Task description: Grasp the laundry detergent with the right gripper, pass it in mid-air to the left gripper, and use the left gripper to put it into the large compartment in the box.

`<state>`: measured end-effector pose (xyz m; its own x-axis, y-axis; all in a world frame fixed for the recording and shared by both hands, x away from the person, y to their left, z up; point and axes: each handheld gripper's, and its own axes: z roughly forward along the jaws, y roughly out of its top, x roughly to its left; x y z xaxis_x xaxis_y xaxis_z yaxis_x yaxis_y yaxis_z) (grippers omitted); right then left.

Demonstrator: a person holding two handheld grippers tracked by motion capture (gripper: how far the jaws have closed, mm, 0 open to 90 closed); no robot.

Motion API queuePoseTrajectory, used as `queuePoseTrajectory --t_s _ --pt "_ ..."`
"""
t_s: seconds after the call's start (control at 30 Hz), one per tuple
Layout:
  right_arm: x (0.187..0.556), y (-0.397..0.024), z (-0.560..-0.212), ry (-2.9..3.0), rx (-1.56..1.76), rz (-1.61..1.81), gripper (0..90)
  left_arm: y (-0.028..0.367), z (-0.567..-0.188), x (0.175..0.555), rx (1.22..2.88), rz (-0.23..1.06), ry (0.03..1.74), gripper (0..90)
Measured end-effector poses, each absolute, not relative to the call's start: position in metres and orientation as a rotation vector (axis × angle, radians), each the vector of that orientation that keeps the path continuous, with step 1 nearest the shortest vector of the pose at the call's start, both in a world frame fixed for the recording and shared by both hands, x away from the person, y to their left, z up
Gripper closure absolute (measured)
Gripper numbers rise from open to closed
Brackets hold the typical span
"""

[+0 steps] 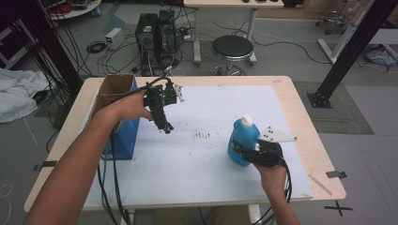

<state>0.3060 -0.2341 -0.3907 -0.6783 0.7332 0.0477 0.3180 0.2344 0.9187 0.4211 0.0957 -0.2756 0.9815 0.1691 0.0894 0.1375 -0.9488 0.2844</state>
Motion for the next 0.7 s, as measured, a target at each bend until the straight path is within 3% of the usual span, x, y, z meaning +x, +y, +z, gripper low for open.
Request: queuePoseTrajectory --t_s 0.23,0.7 --pt "0.314 -0.248 -0.36 2.281 0.766 1.505 44.2 0.089 -0.262 0.41 2.842 0.181 0.195 1.9" --pt "0.331 -0.259 -0.334 2.506 0.494 1.585 44.2 0.076 -0.24 0.392 2.841 0.178 0.153 1.9"
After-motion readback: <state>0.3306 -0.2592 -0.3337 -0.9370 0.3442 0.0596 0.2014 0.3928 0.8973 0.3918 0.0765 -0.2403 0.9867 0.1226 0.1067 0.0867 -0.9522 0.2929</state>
